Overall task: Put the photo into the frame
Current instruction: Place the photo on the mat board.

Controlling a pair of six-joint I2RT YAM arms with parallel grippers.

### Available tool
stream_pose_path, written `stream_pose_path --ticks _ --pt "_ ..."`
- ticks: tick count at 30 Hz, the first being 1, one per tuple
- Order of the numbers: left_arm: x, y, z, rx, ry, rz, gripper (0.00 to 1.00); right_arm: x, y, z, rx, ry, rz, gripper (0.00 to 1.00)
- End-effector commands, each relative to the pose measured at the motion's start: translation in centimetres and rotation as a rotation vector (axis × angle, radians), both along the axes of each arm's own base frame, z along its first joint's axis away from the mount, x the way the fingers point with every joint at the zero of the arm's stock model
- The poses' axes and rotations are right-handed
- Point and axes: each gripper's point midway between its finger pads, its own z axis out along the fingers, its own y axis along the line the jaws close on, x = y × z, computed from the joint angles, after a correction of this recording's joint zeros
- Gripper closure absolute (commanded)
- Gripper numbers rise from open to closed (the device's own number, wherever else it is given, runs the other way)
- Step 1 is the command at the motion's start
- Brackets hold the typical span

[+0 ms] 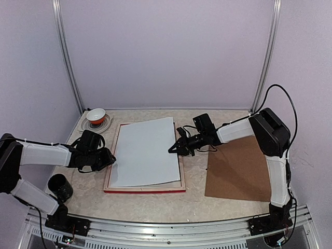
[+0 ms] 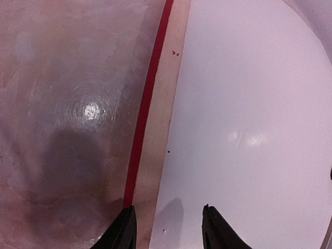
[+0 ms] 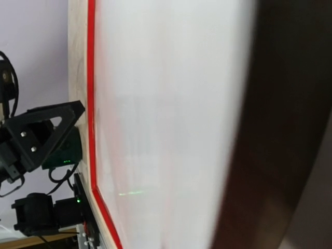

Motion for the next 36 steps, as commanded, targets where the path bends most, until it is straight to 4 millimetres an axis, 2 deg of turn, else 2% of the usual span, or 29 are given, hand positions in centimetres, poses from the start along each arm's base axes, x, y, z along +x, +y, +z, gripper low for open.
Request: stream_pose_path --ticks 1,9,17,26,31,36 --pt "-0.1 0.1 -0.1 -0.015 -0.002 0.005 0.56 0.0 0.8 0.1 -0.001 -0.023 0.012 0.9" --pt "0.1 0.0 0.1 -0.015 -0.005 0.006 0.57 0.0 0.5 -0.8 -0.054 -0.034 0.018 0.75" --pt "0.2 -0.1 0.1 -0.017 -0.004 0.002 0.56 0.3 0.1 -1.1 -0.132 -0.069 0.019 0.68" --pt "0.4 -0.3 0.3 -0.023 -0.005 0.001 0.57 0.0 0.9 -0.6 -0.104 -0.062 0.038 0.7" --pt "0.4 -0.3 0.3 -0.023 -0.006 0.0 0.56 0.0 1.0 -0.8 -0.107 -0.06 0.038 0.79" --pt "0.4 -0.3 0.2 -0.023 -0.003 -0.001 0.57 -0.1 1.0 -1.0 -0.099 -0.046 0.028 0.83"
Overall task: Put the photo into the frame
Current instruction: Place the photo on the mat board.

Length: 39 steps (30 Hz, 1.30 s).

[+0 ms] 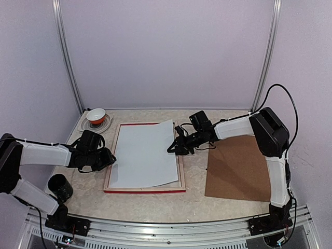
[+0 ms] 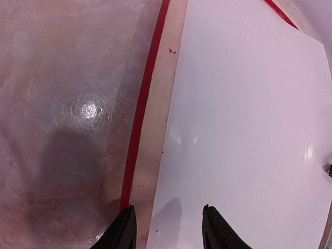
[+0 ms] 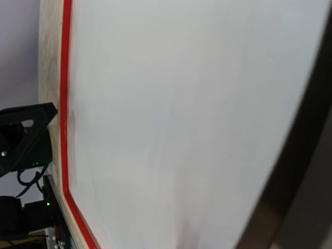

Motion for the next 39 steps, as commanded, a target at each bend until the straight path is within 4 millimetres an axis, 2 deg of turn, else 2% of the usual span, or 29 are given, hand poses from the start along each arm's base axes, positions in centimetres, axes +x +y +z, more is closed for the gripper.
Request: stream_pose_path --ticks 1,12,29,39 --pt "0.3 -0.1 0.1 -0.015 -0.003 0.005 0.56 -0.5 0.6 -0.7 0.006 0.02 0.008 0.83" --pt "0.2 0.0 0.0 -0.016 -0.003 0.008 0.56 -0.3 0.3 -0.8 -0.014 0.009 -0.015 0.85" --pt "0.1 0.0 -0.2 -0.02 -0.003 0.01 0.56 0.3 -1.1 -0.5 -0.123 -0.072 -0.042 0.66" --pt "0.2 0.0 0.0 -0.02 -0.008 0.012 0.56 0.7 -1.7 0.6 -0.167 -0.125 -0.037 0.58"
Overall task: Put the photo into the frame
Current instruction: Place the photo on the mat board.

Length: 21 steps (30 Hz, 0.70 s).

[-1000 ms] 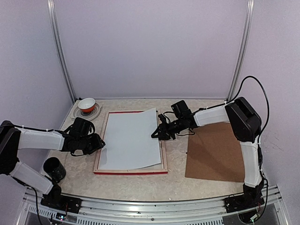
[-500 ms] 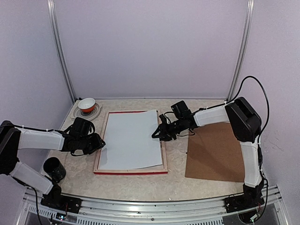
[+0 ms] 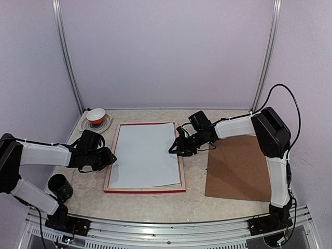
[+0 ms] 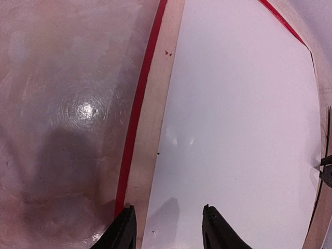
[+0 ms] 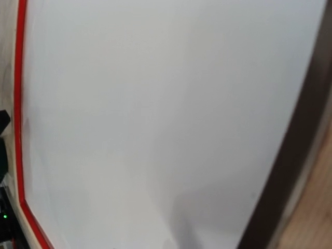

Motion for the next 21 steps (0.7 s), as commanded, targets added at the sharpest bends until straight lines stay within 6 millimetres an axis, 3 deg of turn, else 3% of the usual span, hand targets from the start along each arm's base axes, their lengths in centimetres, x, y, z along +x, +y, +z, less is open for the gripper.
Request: stream_pose_path --ticks 1,11,18,21 --pt "0.0 0.3 -0.2 0.0 -0.002 0.008 0.56 0.3 -0.4 2.1 -0.041 -0.064 -0.001 0.58" --pt "0.4 0.2 0.6 -0.001 -0.021 0.011 0.56 1.1 -1.2 4.8 -0.101 -0.158 0.0 0.5" --pt "0.8 0.3 1.6 0.004 -0.045 0.014 0.56 1.8 -3.2 6.6 -0.202 -0.266 -0.01 0.22" --pt "1.1 0.3 2.3 0.005 -0.065 0.015 0.54 2.1 -4.6 6.9 -0.231 -0.281 -0.025 0.16"
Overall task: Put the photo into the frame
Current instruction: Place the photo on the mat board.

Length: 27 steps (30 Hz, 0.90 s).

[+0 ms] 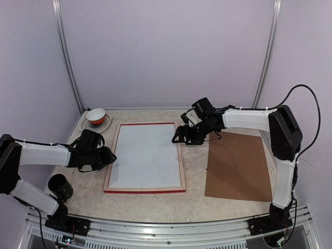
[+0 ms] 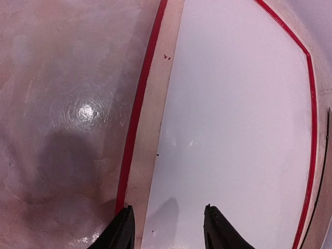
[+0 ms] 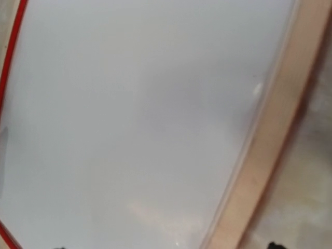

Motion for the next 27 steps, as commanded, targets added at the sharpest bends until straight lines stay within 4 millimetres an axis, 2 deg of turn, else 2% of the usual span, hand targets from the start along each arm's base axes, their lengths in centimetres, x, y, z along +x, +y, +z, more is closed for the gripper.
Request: stream_pose_path --ticks 1,7,11,16,17,18,22,27 --pt "1.2 0.2 2.4 0.0 -0.07 0.013 0.53 0.5 -2.7 1.9 -0.063 -0.067 -0.023 0.15" --pt "1.9 -0.6 4.7 -0.014 -0.136 -0.015 0.42 1.0 -8.0 2.1 -0.019 -0.038 -0.137 0.15" --pt "2.3 -1.9 6.8 -0.012 -0.202 -0.048 0.27 1.1 -11.7 2.1 -0.057 -0.044 -0.222 0.13" --pt "3.0 -4.4 8.9 0.016 -0.259 -0.116 0.07 0.6 -15.5 1.7 -0.067 -0.023 -0.312 0.08" --pt "3.0 -5.3 9.3 0.017 -0.27 -0.138 0.02 0.5 -16.3 1.8 -0.059 -0.019 -0.334 0.08" --pt "3.3 -5.9 9.7 0.016 -0.283 -0.15 0.01 0.4 -17.1 1.5 -0.057 -0.01 -0.354 0.07" --pt "3.7 -9.7 11.2 0.004 -0.316 -0.242 0.01 0.2 -20.5 1.2 -0.057 0.009 -0.437 0.04" --pt "4.0 -15.0 11.6 0.008 -0.316 -0.384 0.01 -0.3 -25.0 1.1 -0.054 0.016 -0.546 0.02"
